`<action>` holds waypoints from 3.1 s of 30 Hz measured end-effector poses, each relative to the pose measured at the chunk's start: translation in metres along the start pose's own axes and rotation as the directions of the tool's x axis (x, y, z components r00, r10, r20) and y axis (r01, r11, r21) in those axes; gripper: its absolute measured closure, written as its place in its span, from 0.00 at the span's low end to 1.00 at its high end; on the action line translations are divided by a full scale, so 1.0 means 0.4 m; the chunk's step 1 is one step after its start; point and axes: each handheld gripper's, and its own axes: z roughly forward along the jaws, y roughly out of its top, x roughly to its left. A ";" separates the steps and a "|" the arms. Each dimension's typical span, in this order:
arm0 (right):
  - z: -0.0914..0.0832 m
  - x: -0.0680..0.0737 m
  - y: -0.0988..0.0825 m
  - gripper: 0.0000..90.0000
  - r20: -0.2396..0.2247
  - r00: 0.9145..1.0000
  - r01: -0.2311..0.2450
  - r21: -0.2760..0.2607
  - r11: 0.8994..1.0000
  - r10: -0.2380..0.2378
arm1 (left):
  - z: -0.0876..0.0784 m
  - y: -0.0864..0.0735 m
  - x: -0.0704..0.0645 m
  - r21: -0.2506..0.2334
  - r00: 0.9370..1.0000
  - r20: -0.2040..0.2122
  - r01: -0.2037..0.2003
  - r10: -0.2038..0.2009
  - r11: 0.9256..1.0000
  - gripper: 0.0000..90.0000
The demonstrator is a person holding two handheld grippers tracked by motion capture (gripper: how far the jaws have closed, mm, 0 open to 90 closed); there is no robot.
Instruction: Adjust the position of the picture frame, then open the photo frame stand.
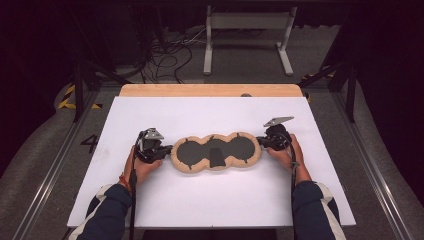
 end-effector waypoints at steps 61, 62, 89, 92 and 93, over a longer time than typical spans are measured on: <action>-0.212 0.178 -0.144 0.74 -0.053 0.996 0.058 -0.118 0.991 -0.065 | -0.244 -0.218 -0.064 -0.133 0.988 -0.073 -0.145 0.136 0.981 0.46; -0.212 0.178 -0.144 0.74 -0.053 0.996 0.058 -0.118 0.991 -0.065 | -0.244 -0.218 -0.064 -0.133 0.988 -0.073 -0.145 0.136 0.981 0.44; -0.184 0.260 -0.160 0.78 -0.178 0.978 0.090 -0.097 0.991 -0.106 | -0.250 -0.251 -0.091 -0.101 0.987 -0.100 -0.133 0.123 0.986 0.20; -0.181 0.279 -0.156 0.78 -0.194 0.974 0.100 -0.090 0.991 -0.116 | -0.249 -0.251 -0.091 -0.098 0.987 -0.099 -0.135 0.126 0.986 0.20; -0.178 0.287 -0.154 0.77 -0.201 0.972 0.107 -0.091 0.990 -0.124 | -0.248 -0.251 -0.090 -0.100 0.987 -0.098 -0.135 0.125 0.986 0.19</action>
